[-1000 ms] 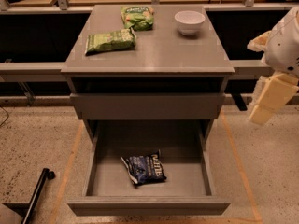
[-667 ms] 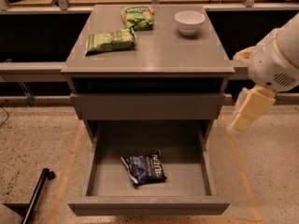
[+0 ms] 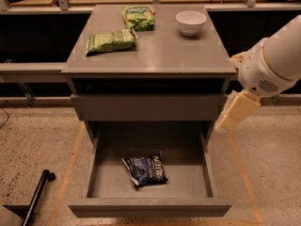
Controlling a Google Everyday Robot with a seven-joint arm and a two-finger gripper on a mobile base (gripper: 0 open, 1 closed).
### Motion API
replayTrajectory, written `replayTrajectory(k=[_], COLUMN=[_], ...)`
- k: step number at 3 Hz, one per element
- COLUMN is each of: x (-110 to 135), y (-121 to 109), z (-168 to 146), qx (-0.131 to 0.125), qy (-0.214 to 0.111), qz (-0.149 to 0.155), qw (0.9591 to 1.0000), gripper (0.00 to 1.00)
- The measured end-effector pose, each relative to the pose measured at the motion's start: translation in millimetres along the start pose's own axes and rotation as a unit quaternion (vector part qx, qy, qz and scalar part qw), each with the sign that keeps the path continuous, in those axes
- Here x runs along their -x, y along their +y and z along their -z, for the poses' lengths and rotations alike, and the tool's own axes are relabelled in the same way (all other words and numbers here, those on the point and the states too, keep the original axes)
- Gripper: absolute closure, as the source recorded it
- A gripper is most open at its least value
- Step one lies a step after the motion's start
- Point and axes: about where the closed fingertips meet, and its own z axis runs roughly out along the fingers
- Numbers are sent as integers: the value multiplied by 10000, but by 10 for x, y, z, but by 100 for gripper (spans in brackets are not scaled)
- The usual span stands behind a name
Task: Pick blue chip bag from middle drawer and place on counter
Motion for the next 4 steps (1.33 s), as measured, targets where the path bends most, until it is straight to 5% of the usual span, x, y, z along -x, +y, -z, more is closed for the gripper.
replayTrajectory(k=[2,4], x=[27,1], y=[307,589], z=[-583,-1423], qx=[637,879], qy=[-156,-277], qz=[-96,-485], qw=[9978,9946], gripper=[0,0])
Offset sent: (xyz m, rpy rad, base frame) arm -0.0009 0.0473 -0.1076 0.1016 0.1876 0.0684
